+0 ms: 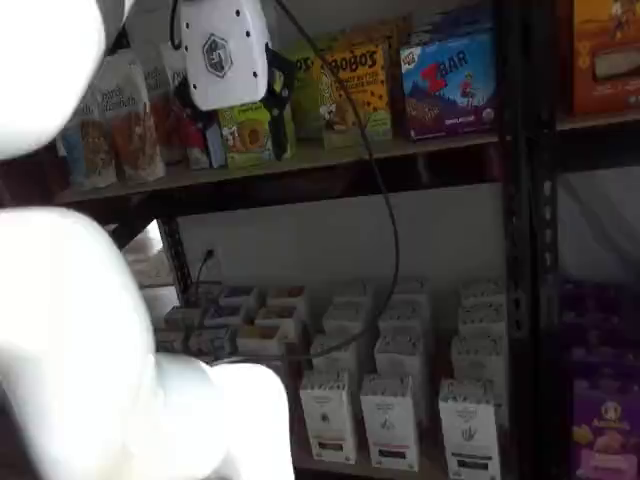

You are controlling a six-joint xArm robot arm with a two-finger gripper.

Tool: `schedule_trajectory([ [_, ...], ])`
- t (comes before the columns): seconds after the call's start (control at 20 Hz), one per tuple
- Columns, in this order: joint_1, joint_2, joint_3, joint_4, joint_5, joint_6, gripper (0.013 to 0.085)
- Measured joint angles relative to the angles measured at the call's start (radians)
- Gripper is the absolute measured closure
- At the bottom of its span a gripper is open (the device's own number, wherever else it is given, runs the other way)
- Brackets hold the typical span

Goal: Pick up the white box with a green strip in the middle, on the bottom shelf, the sixth box from the left

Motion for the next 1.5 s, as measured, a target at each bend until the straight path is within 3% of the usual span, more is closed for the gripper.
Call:
schedule_trajectory([
  [0.15, 0.006, 0.033, -0.028, -0.007, 0.054, 0.003, 0.0130],
  [0.55, 0.025, 0.014, 0.021, -0.032, -0.009, 0.011, 0.0130],
  [0.7, 0.054, -0.004, 0.084, -0.058, -0.063, 0.030, 0.0130],
  [1.05, 0.049, -0.054, 0.271, -0.067, -0.236, 0.031, 0.0130],
  [1.5, -0.002, -0.088, 0.496, -0.059, -0.462, -0.010, 0.0130],
])
